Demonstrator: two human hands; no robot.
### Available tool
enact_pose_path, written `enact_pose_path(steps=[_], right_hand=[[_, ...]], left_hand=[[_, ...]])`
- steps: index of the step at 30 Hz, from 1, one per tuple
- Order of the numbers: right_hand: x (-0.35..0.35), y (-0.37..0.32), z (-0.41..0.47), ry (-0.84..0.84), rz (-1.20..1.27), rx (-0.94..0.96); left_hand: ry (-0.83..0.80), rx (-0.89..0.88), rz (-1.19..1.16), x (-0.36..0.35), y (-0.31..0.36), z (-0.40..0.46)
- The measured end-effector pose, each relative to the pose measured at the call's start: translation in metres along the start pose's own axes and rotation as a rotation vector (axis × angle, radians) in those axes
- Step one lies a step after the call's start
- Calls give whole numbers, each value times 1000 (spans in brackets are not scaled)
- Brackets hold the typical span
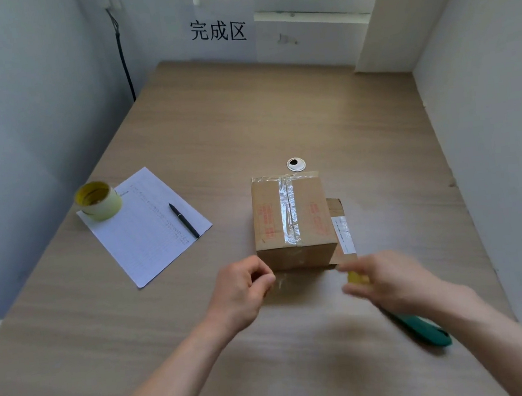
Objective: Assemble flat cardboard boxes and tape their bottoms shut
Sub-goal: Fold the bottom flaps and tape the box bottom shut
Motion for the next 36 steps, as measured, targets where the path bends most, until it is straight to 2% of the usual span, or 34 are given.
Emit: enact_pose_path(steps=[1,2,3,4,6,7,8,9,10,12,13,21,28,36], right_hand=[[8,0,4,141,-222,-22],[13,-1,10,241,-281,-1],[14,1,16,259,-229,34],[16,6,19,214,-69,70],[21,15,20,10,408,90],[24,17,17,-66,581,98],[27,20,17,-114,638,101],[29,22,19,-125,573,92],[31,24,23,-84,391,49],[33,28,34,118,-164,-26],[34,27,37,208,-291,-33],[27,25,62,234,-235,-38],[17,21,74,238,-313,-53],[10,31,79,207,-181,-98]], left_hand=[[33,14,-8,-3,-2,1],[80,37,-32,-4,-4,4],[125,64,-51,-4,-6,8],[154,86,-61,-4,-8,13],[172,96,-61,-1,-10,21],[170,96,-58,0,-11,24],[166,99,-55,1,-13,25],[159,103,-52,1,-13,27],[152,106,-46,0,-14,28],[144,121,-28,-5,-16,30],[153,133,-25,-7,-16,31],[215,231,-53,-1,-19,44],[218,301,-43,2,-25,53],[196,331,-18,1,-26,60]])
Point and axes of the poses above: each hand's wrist, its own z-axis towards the middle knuckle, its own x-axis out of the back of the hand, y = z × x, the point moved 2 cm from there along z, towards the middle knuckle, and after that the axes turned 3 degrees about x, right-handed, at the moved point
